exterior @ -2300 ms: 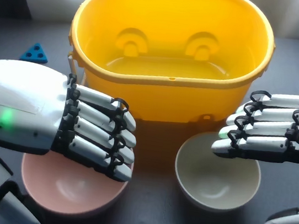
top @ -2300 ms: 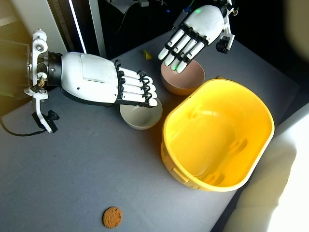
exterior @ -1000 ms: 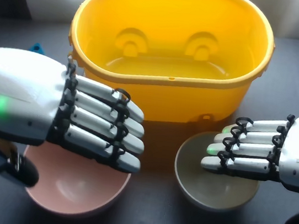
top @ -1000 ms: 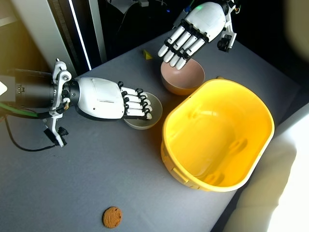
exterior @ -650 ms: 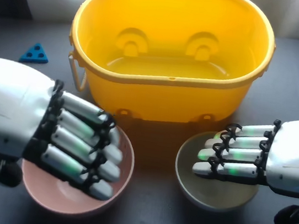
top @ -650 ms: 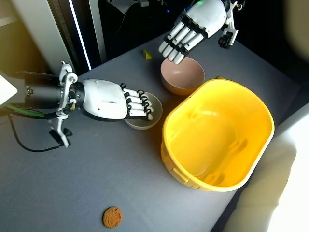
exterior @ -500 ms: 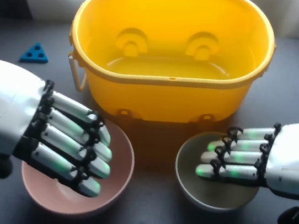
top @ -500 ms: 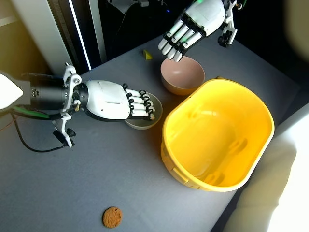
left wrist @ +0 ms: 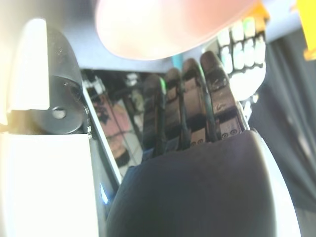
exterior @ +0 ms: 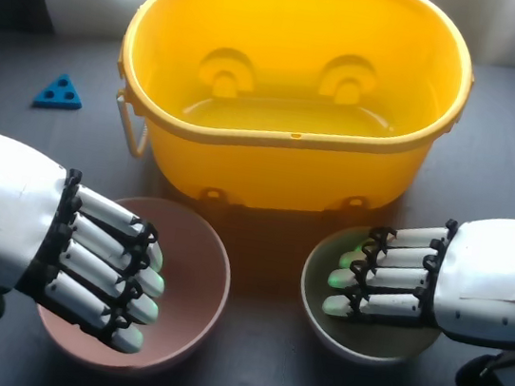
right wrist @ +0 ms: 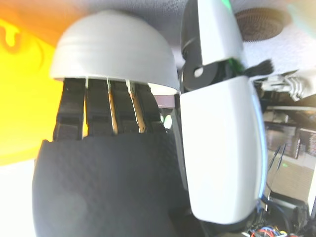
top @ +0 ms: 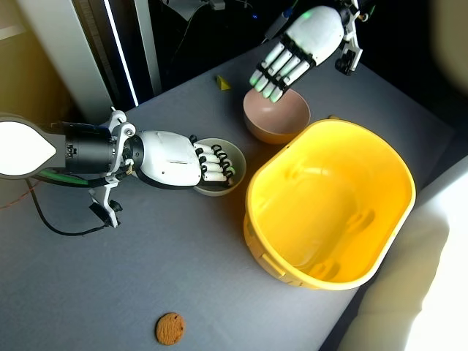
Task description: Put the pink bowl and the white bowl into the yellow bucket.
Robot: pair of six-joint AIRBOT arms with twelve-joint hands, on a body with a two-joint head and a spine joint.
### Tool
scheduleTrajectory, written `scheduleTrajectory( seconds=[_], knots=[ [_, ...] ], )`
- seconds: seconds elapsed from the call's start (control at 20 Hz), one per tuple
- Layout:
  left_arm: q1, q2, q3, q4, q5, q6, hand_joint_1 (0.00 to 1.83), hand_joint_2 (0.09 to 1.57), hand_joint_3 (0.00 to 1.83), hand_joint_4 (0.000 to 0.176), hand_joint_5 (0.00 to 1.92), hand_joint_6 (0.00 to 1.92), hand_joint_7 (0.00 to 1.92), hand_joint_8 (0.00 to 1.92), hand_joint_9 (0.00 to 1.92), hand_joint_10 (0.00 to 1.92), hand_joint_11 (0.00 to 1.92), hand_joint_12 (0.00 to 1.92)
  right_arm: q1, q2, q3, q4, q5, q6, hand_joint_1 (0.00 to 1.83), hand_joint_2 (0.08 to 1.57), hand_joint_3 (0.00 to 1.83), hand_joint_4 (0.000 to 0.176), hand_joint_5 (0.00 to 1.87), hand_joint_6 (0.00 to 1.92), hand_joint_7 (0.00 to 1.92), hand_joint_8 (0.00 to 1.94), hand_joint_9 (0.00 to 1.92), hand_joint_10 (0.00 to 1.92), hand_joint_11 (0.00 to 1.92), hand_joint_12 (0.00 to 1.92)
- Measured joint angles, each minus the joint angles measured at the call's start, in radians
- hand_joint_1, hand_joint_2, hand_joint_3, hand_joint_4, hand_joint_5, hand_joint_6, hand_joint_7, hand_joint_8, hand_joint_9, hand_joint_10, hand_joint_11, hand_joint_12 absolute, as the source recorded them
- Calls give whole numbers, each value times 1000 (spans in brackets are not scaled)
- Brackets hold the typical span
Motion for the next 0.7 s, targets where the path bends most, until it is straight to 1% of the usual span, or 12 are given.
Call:
scheduleTrajectory(
  seconds=[0.05,0.1,0.15,0.2,0.25,0.35,0.45,0.5,0.55,0.7],
  knots=[
    [6,-3,4,3,0,2,1348,986,1,0,335,1,283,1,235,2,0,581,0,-3,6,0,-2,0,1098,1016,4,0,104,1,14,1,0,0,0,426],
    [13,-7,4,-3,7,6,1332,971,0,0,348,4,297,4,241,3,0,601,0,-6,8,0,-6,-2,1116,1017,3,0,101,0,4,3,0,0,0,344],
    [21,-12,8,-1,11,10,1326,971,0,0,352,6,299,4,234,0,0,605,0,-7,9,2,-6,-1,1103,1018,2,0,103,1,2,2,0,0,0,359],
    [23,-19,10,3,22,13,1330,965,0,0,354,5,308,6,238,2,0,611,0,-8,10,0,-2,-1,1119,1022,2,0,103,0,0,0,0,0,0,326],
    [25,-22,10,2,28,15,1318,957,0,0,355,4,312,4,250,5,0,656,0,-8,10,-1,-2,-1,1130,1025,2,0,103,0,0,0,0,0,0,290],
    [37,-31,12,-13,43,25,1296,961,0,0,323,0,285,0,226,0,0,647,0,-10,11,0,1,-1,1067,1051,9,0,65,0,0,0,0,0,0,259],
    [50,-41,14,-9,60,28,1344,986,6,0,322,1,281,1,217,1,0,552,0,-10,13,0,3,-1,1131,1022,0,0,112,11,10,2,0,0,0,312],
    [55,-42,14,-8,62,28,1353,998,8,0,314,1,275,1,207,1,0,518,0,-10,13,0,3,-1,1131,1016,0,0,122,9,13,2,0,0,0,352],
    [57,-42,17,-10,67,31,1347,998,4,0,328,5,291,4,234,8,0,580,0,-10,13,0,4,-2,1171,1016,0,0,133,6,24,3,0,0,0,365],
    [76,-54,24,-16,90,39,1332,1011,6,0,287,0,255,0,201,1,0,537,0,-10,13,0,7,-2,1128,1026,5,0,120,3,23,0,0,0,0,383]
  ],
)
